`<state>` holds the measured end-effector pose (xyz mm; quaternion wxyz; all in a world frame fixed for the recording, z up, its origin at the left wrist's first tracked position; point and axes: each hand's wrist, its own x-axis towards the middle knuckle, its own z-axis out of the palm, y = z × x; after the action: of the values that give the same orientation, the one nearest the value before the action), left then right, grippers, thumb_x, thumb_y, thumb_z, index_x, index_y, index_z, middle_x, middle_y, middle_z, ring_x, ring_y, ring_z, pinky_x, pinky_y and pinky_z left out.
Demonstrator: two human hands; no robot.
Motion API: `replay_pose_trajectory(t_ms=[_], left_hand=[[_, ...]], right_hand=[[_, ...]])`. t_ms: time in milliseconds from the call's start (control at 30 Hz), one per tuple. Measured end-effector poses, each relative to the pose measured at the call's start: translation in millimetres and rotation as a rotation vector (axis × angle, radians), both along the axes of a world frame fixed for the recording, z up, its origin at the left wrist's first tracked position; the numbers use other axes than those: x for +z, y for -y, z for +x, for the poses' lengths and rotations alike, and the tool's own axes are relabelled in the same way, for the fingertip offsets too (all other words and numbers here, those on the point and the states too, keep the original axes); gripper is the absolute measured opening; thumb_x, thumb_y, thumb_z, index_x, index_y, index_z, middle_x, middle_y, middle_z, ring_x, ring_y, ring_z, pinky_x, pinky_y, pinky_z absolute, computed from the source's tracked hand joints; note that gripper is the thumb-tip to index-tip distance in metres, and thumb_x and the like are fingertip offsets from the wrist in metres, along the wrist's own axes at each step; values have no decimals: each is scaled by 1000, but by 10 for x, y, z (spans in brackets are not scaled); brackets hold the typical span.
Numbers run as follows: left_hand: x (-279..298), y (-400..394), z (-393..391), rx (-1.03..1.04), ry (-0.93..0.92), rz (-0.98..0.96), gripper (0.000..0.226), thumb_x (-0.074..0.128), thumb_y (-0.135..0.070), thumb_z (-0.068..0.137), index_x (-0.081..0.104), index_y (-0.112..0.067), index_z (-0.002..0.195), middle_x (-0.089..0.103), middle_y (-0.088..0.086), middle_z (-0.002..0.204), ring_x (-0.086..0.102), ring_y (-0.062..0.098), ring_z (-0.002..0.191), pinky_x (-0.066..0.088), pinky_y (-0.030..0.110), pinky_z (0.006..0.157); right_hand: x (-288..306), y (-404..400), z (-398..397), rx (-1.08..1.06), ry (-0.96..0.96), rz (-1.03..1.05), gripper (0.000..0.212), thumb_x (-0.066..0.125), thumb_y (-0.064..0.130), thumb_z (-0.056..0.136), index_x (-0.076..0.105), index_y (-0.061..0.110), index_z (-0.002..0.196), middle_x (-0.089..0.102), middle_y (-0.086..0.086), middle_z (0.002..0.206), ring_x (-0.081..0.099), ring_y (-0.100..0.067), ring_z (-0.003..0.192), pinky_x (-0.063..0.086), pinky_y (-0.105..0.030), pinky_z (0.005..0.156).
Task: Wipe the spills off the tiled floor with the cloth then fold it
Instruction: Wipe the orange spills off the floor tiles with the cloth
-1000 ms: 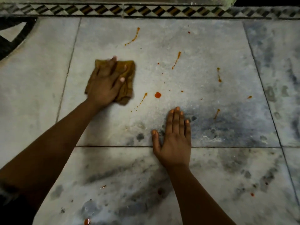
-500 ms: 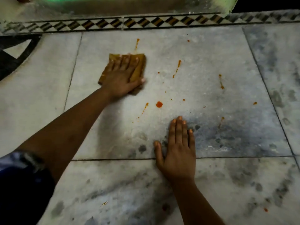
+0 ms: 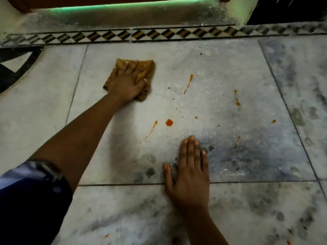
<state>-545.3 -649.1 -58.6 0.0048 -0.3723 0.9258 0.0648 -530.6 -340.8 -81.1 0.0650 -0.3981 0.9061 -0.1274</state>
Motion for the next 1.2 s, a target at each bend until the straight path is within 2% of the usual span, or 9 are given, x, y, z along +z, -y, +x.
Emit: replay_pose_trajectory(t_ms=[200,333,467,567,700,900,967,1100,1200], left_hand=[[92,430,-547,344,15,148,62,25,-50,96,9,-25,150,2,7,159,-1,33,145,-5,51,116],[152,125,-939,118,13,169,60,25,-48,97,9,-23,150,4,8,159,1,31,145,-5,50,115],[54,-200,-301,-123,29,48,67,21,-64,88,14,-34,148,12,1,158,6,24,145,0,51,115],[71,95,-86,44,82,-14,66,22,-65,90,16,-34,148,15,2,157,10,28,144,-2,58,112],[109,166,-588,214,35,146,62,25,-58,94,10,-35,148,6,5,159,4,35,144,0,62,112],[83,-673,-145,-143,19,-12,62,27,-65,86,23,-42,144,23,4,154,20,33,137,15,54,104],[65,-721,171,-128,14,-87,63,25,-64,83,28,-42,142,29,3,151,25,33,133,15,52,103],[17,-441,-80,83,47,-12,60,24,-56,95,13,-32,148,9,3,158,1,29,145,-7,58,111],[11,-541,-300,-1,58,52,60,24,-51,97,4,-31,149,-1,-2,159,-4,22,146,-7,54,113]], right_hand=[[-27,9,8,-4,2,-37,75,37,49,85,31,2,144,27,-14,152,24,-25,141,19,-42,113],[-17,5,6,-9,2,-25,77,38,50,83,31,2,144,28,-14,152,27,-24,140,18,-41,113],[-8,-4,-2,-4,11,-11,77,37,50,83,31,2,144,27,-14,152,27,-25,140,19,-42,112],[-12,0,8,2,-2,-8,77,37,49,83,32,1,143,27,-15,152,26,-26,140,20,-42,112],[-27,2,15,-3,-29,-18,76,36,49,84,32,1,143,29,-16,151,25,-26,140,18,-42,113],[-9,6,16,-9,-43,-36,76,37,48,84,32,0,143,28,-17,151,27,-28,140,16,-41,114],[-7,4,20,-10,-40,-47,75,36,48,85,31,1,143,28,-17,151,26,-28,140,15,-41,114],[-39,0,22,-9,-52,-61,76,34,48,85,31,0,143,28,-18,151,27,-29,140,16,-42,113],[-58,-10,27,0,-53,-79,76,33,48,85,32,0,143,29,-19,151,28,-30,139,13,-41,113]])
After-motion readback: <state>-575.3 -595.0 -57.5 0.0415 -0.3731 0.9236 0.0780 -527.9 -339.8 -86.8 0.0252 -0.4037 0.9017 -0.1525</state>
